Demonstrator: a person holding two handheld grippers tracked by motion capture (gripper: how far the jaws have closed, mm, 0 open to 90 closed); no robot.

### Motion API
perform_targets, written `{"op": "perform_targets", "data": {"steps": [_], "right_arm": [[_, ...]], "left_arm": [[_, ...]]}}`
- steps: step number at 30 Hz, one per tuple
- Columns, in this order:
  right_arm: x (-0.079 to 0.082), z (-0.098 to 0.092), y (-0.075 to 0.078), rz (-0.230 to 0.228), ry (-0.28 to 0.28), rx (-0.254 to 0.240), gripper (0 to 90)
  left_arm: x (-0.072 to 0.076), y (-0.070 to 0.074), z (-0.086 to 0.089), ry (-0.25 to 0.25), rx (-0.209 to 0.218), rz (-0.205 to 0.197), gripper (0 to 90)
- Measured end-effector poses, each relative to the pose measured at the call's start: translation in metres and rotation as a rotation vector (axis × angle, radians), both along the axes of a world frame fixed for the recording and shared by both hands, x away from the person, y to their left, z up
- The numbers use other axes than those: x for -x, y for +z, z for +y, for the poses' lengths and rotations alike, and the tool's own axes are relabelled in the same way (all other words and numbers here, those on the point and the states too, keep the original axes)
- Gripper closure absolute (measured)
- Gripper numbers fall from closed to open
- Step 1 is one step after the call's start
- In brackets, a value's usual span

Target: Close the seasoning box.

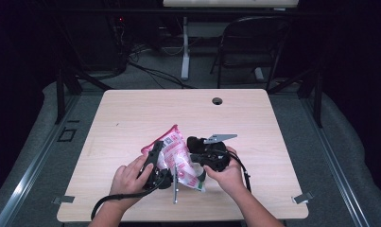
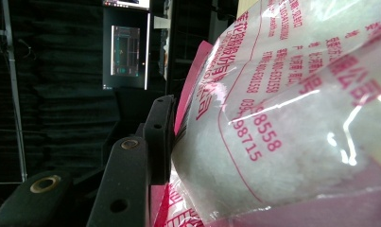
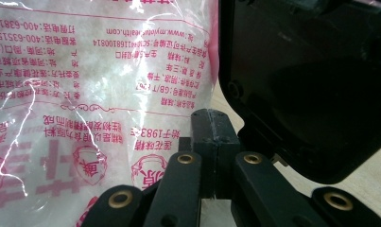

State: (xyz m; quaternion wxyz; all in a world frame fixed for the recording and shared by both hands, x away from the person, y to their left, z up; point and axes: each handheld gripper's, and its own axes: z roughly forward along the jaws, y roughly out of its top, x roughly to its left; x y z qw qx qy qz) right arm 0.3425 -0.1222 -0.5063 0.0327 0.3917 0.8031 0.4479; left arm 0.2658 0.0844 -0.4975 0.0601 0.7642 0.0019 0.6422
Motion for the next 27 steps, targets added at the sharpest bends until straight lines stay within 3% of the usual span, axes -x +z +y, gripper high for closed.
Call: {"op": "perform_targets", "data": {"steps": [20, 27], "right_arm": [[0.0033, -0.0036, 0.0087, -0.025, 0.002, -0.027, 90.0], [0.0008, -0.0072, 0.0070, -0.002, 0.001, -0.024, 90.0]], "left_arm": [[0.0000, 0.0015, -0.0002, 0.001, -0.010, 0.000, 61.8], [0.0000, 0.0006, 0.0007, 0.003, -0.008, 0.001, 61.8]]}}
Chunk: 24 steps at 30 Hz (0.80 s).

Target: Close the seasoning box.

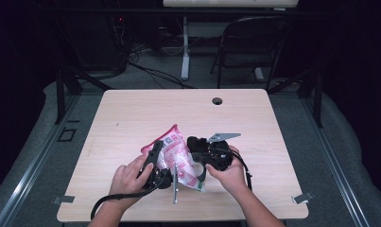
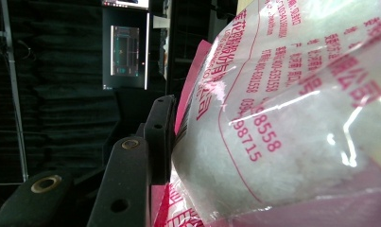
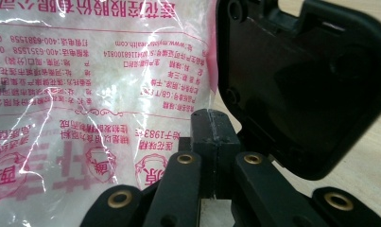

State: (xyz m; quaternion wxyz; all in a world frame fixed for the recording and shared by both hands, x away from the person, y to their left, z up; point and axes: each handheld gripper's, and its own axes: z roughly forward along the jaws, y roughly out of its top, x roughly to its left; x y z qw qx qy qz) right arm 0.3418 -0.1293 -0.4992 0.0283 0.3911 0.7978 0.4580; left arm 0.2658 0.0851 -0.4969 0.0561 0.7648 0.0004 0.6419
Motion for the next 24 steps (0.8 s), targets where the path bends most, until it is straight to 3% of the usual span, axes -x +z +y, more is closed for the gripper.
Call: {"op": "perform_targets", "data": {"steps": [10, 11, 24], "right_arm": [[0.000, -0.001, -0.005, 0.050, 0.006, -0.004, 82.9], [-0.001, -0.002, -0.005, 0.055, 0.014, 0.013, 82.7], [-0.004, -0.002, -0.010, 0.080, 0.008, 0.016, 83.1]], "left_arm": [[0.001, -0.001, 0.001, 0.005, 0.001, -0.002, 61.9], [0.001, -0.001, 0.001, 0.004, 0.003, -0.002, 61.9], [0.000, -0.002, 0.000, -0.001, 0.004, -0.008, 61.9]]}}
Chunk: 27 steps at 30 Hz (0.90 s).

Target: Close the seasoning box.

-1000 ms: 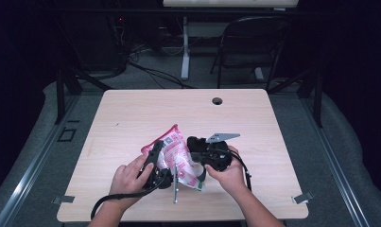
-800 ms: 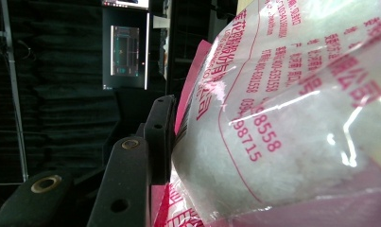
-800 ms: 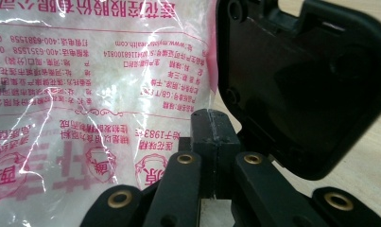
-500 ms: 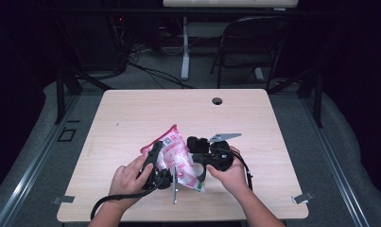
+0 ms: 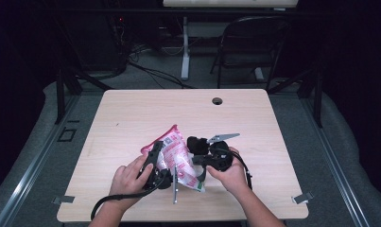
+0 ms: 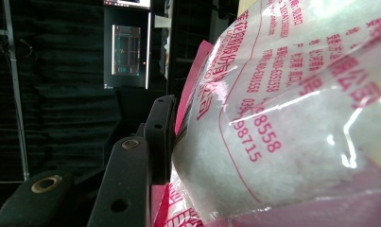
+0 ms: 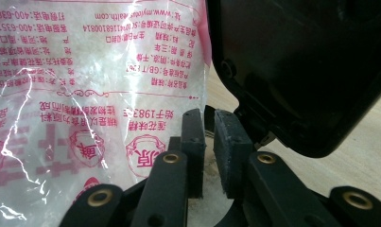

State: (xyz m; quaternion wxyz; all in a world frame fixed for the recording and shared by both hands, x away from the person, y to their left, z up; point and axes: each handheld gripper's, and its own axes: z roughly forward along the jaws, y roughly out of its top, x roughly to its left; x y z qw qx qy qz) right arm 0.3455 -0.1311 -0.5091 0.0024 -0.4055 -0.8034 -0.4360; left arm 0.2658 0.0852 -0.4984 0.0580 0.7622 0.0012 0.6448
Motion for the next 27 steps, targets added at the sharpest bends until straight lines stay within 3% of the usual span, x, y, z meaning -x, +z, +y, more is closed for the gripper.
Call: {"op": "perform_targets", "data": {"steps": [5, 9, 17, 27], "right_arm": [[-0.001, 0.000, 0.000, 0.005, 0.012, 0.006, 90.0], [-0.001, 0.002, 0.001, 0.006, 0.022, 0.021, 90.0], [-0.009, 0.003, 0.005, 0.058, 0.069, 0.049, 89.0], [-0.015, 0.007, 0.009, 0.068, 0.107, 0.105, 90.0]], "left_arm": [[0.000, 0.000, 0.000, -0.001, -0.001, -0.002, 62.0], [0.000, 0.000, -0.001, -0.003, -0.005, -0.004, 62.0], [-0.001, 0.000, -0.002, -0.009, -0.004, -0.013, 62.0], [-0.001, 0.001, -0.003, -0.010, -0.016, -0.011, 62.0]]}}
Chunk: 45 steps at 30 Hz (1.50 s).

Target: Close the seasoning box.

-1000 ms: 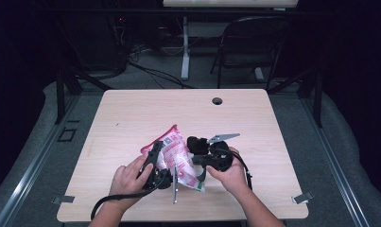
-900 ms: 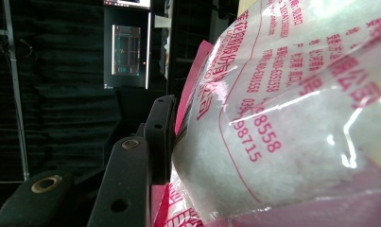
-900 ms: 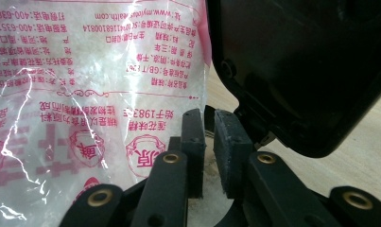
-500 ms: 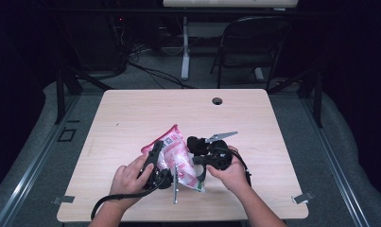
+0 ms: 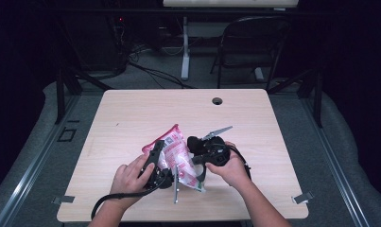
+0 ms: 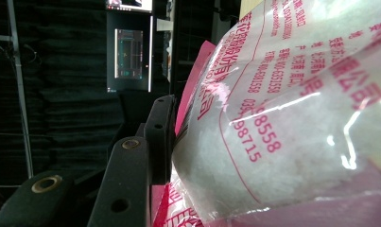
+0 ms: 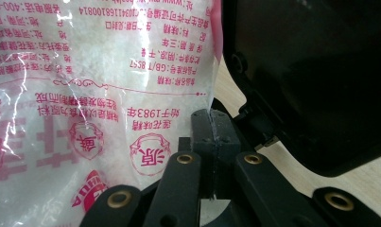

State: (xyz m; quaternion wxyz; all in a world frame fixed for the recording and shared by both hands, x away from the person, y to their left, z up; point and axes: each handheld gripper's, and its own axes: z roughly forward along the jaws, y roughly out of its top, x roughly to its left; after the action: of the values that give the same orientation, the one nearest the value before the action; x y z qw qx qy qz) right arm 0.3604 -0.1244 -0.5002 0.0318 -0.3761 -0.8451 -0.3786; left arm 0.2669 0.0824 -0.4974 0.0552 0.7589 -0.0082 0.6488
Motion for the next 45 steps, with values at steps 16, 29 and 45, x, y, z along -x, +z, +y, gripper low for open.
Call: {"op": "perform_targets", "data": {"steps": [16, 29, 45], "right_arm": [[0.003, 0.003, 0.007, -0.033, 0.005, 0.024, 90.0], [0.006, 0.003, 0.008, -0.053, -0.013, -0.001, 90.0], [0.007, 0.001, 0.013, -0.053, -0.017, -0.069, 90.0]], "left_arm": [[0.000, 0.004, -0.003, 0.008, -0.032, -0.006, 62.0], [-0.001, 0.005, -0.006, 0.009, -0.046, -0.011, 62.0], [-0.001, 0.004, -0.009, 0.012, -0.053, -0.007, 62.1]]}}
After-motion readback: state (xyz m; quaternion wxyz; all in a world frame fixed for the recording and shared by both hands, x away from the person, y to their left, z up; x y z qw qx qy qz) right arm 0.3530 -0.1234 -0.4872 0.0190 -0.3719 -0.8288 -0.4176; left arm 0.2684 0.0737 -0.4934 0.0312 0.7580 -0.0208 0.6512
